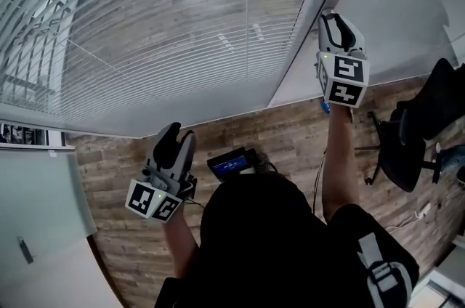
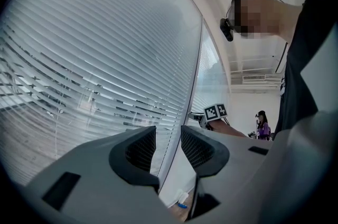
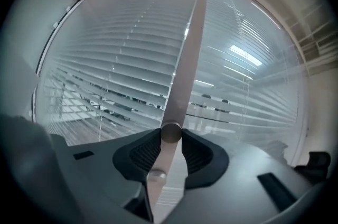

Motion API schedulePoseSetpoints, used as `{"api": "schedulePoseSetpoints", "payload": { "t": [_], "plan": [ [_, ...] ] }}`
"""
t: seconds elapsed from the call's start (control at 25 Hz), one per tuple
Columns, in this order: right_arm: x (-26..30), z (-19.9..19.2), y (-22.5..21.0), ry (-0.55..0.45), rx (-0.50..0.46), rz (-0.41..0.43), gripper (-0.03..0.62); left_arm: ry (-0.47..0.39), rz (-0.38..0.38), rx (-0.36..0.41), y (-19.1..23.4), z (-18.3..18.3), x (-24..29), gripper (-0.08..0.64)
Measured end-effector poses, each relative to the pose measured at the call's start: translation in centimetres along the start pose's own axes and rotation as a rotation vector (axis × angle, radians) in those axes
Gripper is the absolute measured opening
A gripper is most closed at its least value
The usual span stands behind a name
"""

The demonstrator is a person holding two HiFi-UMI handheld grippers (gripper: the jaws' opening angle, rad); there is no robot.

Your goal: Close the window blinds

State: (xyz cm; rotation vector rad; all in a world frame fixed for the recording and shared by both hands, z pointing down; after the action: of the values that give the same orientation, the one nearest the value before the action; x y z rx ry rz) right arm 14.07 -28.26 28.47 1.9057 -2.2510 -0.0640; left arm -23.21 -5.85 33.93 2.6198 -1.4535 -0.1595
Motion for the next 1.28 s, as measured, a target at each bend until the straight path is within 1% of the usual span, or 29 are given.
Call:
{"api": "schedulePoseSetpoints", "payload": {
  "t": [0.04, 0.2, 0.24, 0.32, 0.4, 0.44, 0.48, 0.52, 0.64, 0.68, 0.72, 0.8, 0.88, 0.96, 1.04, 1.08, 1.12, 1.28],
  "plan": [
    [0.0, 0.0, -0.2, 0.003, 0.068, 0.016, 0.129, 0.0, 0.002, -0.001, 0.0, 0.0, 0.0, 0.144],
    [0.3, -0.4, -1.5, 0.011, 0.422, 0.116, 0.129, -0.001, 0.007, -0.003, 0.1, 0.1, -0.1, 0.144],
    [0.3, -0.6, -1.8, 0.012, 0.494, 0.138, 0.129, -0.002, 0.007, -0.003, 0.1, 0.0, -0.1, 0.144],
    [0.4, -0.7, -2.1, 0.012, 0.599, 0.167, 0.129, -0.003, 0.007, -0.003, 0.2, -0.1, -0.1, 0.144],
    [0.5, -0.8, -2.3, 0.001, 0.649, 0.187, 0.129, -0.002, 0.008, -0.004, 0.2, -0.1, 0.0, 0.144],
    [0.5, -0.9, -2.4, 0.0, 0.635, 0.193, 0.129, -0.001, 0.008, -0.004, 0.2, -0.1, 0.0, 0.144],
    [0.5, -0.9, -2.3, 0.003, 0.583, 0.191, 0.13, -0.001, 0.009, -0.003, 0.2, -0.1, -0.1, 0.144],
    [0.4, -0.9, -2.1, 0.01, 0.496, 0.174, 0.13, 0.0, 0.009, -0.003, 0.2, -0.2, -0.1, 0.144],
    [-0.3, -0.2, -0.9, 0.018, 0.146, 0.063, 0.14, 0.001, 0.008, -0.002, 0.2, -0.1, -0.3, 0.144],
    [-0.4, 0.1, -0.4, 0.015, 0.055, 0.037, 0.141, 0.002, 0.008, -0.002, 0.2, -0.1, -0.3, 0.144],
    [-0.4, 0.4, 0.0, 0.011, -0.012, 0.022, 0.141, 0.003, 0.007, -0.003, 0.2, -0.1, -0.3, 0.144],
    [-0.2, 0.8, 0.5, 0.011, -0.098, 0.005, 0.14, 0.006, 0.008, -0.004, 0.1, 0.0, -0.1, 0.144],
    [0.0, 1.2, 0.6, 0.014, -0.151, -0.013, 0.134, 0.004, 0.006, -0.004, 0.1, 0.2, 0.1, 0.144],
    [0.0, 1.3, 0.4, 0.015, -0.155, -0.019, 0.13, 0.001, 0.005, -0.001, 0.2, 0.2, 0.2, 0.144],
    [0.0, 1.2, 0.1, 0.016, -0.097, -0.01, 0.129, -0.001, 0.007, 0.0, 0.2, 0.1, 0.2, 0.144],
    [0.0, 1.2, -0.2, 0.016, -0.039, 0.004, 0.129, -0.001, 0.008, 0.0, 0.2, 0.1, 0.2, 0.144],
    [0.1, 1.1, -0.5, 0.016, 0.038, 0.025, 0.129, 0.0, 0.009, -0.001, 0.1, 0.1, 0.1, 0.144],
    [0.2, 0.4, -2.1, 0.009, 0.425, 0.135, 0.129, 0.001, 0.008, -0.005, 0.1, 0.0, 0.1, 0.144]
  ]
}}
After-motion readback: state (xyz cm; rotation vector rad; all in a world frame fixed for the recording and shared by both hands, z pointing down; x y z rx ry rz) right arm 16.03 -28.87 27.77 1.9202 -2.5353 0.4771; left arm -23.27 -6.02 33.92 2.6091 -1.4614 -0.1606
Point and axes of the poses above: the fingertips, and each gripper's own axes: x forward along the fingers, y to its left, z out of its top, the point moved 10 cm from there along -x, backward along the fingers, and after that the axes turned 7 degrees about x, right-handed, at the moved point
